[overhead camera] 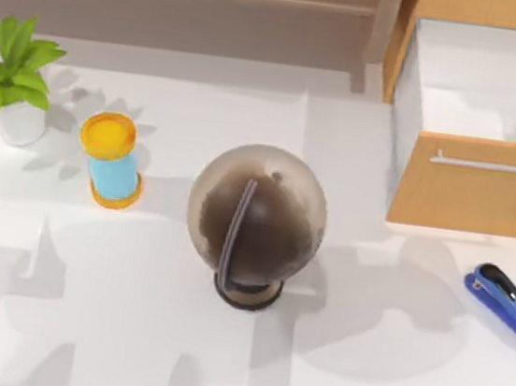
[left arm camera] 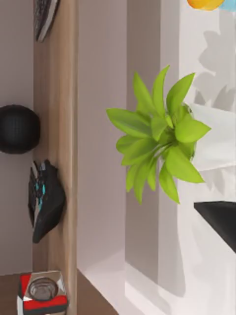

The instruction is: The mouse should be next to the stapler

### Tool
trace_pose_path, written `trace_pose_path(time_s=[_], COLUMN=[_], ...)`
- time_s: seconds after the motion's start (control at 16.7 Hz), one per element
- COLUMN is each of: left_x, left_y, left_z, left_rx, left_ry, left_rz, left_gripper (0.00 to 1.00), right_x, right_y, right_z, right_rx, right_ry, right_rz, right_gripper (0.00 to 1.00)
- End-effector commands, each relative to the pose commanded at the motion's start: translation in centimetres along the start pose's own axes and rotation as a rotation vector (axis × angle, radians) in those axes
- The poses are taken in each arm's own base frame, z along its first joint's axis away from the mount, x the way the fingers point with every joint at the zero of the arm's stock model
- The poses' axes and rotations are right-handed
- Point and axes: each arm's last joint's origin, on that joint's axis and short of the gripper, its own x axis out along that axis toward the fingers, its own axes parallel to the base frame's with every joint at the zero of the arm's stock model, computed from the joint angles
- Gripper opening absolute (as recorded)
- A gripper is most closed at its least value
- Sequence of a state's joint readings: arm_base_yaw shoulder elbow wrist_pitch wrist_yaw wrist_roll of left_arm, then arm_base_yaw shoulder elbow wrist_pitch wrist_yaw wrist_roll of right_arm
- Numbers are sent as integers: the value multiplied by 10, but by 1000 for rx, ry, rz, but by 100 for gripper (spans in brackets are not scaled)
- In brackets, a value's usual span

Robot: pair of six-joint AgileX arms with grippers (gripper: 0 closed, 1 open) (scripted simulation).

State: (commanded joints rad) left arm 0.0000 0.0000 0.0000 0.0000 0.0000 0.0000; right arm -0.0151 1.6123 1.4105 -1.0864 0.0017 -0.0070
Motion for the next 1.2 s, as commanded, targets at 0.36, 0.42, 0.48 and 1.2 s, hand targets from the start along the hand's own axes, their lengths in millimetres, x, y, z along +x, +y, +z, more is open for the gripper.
trace_pose_path(time_s=[0.36, 0.42, 0.48, 1.2], left_x=[0, 0, 0, 0], left_y=[0, 0, 0, 0], left_z=[0, 0, 0, 0], left_rx=[0, 0, 0, 0], left_ry=[0, 0, 0, 0], left_rz=[0, 0, 0, 0], left_gripper=[100, 100, 100, 100], right_x=[59, 69, 79, 112], right_y=[-18, -20, -22, -27], right_z=[-37, -41, -45, -52], right_rx=[15, 17, 19, 21], right_ry=[126, 143, 156, 175], right_rz=[4, 5, 6, 11], right_gripper=[0, 0, 0, 0])
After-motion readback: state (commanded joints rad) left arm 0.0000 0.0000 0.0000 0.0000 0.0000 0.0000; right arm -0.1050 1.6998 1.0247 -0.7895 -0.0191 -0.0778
